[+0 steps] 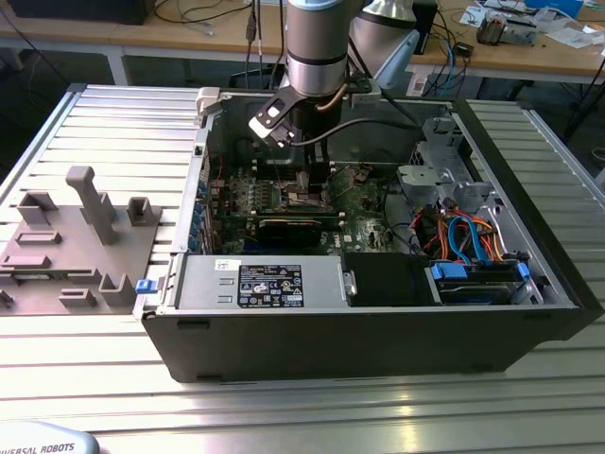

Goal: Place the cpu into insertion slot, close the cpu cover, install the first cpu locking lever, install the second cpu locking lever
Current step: 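Place the cpu into insertion slot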

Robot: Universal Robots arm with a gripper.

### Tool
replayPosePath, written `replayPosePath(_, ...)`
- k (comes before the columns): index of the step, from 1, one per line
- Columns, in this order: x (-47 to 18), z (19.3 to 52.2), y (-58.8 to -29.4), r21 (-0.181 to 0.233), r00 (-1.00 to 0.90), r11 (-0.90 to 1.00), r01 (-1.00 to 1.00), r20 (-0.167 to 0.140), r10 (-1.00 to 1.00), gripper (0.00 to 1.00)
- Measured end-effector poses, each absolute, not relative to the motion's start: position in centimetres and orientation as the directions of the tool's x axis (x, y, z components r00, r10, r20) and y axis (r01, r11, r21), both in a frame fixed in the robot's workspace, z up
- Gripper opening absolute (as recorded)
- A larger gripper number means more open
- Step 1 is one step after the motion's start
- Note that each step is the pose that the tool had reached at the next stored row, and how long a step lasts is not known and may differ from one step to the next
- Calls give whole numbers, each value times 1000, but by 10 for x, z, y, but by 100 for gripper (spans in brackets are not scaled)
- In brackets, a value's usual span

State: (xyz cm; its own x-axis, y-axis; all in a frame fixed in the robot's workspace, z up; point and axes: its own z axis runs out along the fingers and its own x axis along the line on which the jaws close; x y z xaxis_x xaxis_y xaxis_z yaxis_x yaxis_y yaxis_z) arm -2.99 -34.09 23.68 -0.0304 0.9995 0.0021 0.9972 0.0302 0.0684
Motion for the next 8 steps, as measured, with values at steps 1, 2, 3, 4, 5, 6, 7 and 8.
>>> replayPosePath(1, -30, 237, -341, 68, -30, 30, 997, 2, 1000, 54)
replayPosePath(2, -30, 236, -341, 68, -30, 30, 997, 2, 1000, 54)
replayPosePath(3, -30, 236, -341, 68, -30, 30, 997, 2, 1000, 54)
replayPosePath(4, -30, 236, -341, 68, -30, 30, 997, 2, 1000, 54)
replayPosePath(5, -30, 236, -341, 68, -30, 30, 997, 2, 1000, 54)
replayPosePath(6, -30, 235, -341, 68, -30, 30, 997, 2, 1000, 54)
replayPosePath(7, -30, 235, -341, 68, -30, 30, 997, 2, 1000, 54)
replayPosePath(8, -30, 235, -341, 68, -30, 30, 997, 2, 1000, 54)
